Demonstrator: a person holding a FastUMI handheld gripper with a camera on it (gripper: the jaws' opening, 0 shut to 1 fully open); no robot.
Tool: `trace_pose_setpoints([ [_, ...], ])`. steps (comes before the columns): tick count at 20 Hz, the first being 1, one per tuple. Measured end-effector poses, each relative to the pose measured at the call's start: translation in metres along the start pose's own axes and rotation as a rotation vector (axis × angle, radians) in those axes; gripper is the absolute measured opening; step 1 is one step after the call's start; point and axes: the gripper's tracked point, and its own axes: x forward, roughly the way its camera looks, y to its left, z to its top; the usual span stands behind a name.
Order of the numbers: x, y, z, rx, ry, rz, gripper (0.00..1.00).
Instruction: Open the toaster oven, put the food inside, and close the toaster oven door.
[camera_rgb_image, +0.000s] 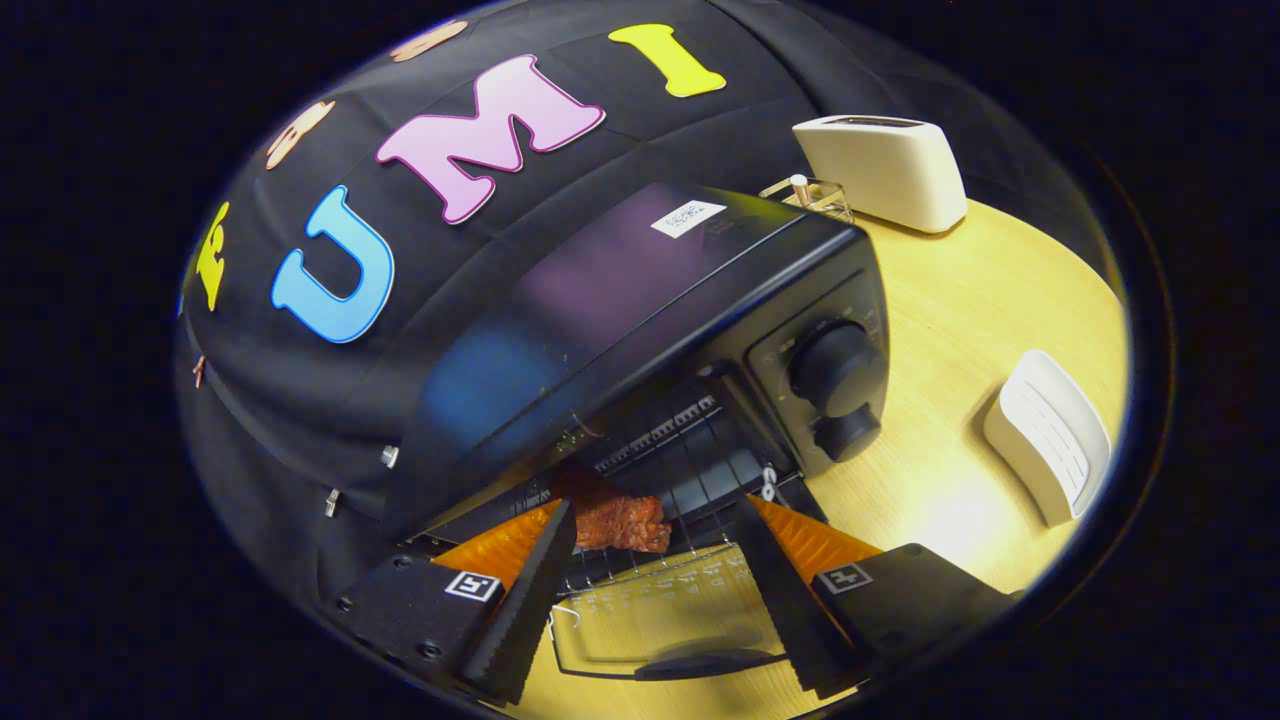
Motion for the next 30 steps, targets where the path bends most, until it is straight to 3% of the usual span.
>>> trace_pose_setpoints([
  [6,-0.035,0.011,-0.023,-0.05,0.059,0.011,0.98],
  [16,-0.084,-0.005,-0.122,-0.35,0.253,-0.064,0.98],
  [20,-0.084,-0.009,-0.167,-0.329,0.357,-0.066,0.99],
  [30,-0.043,-0.052,-0.185,-0.457,0.391,-0.246,0.99],
])
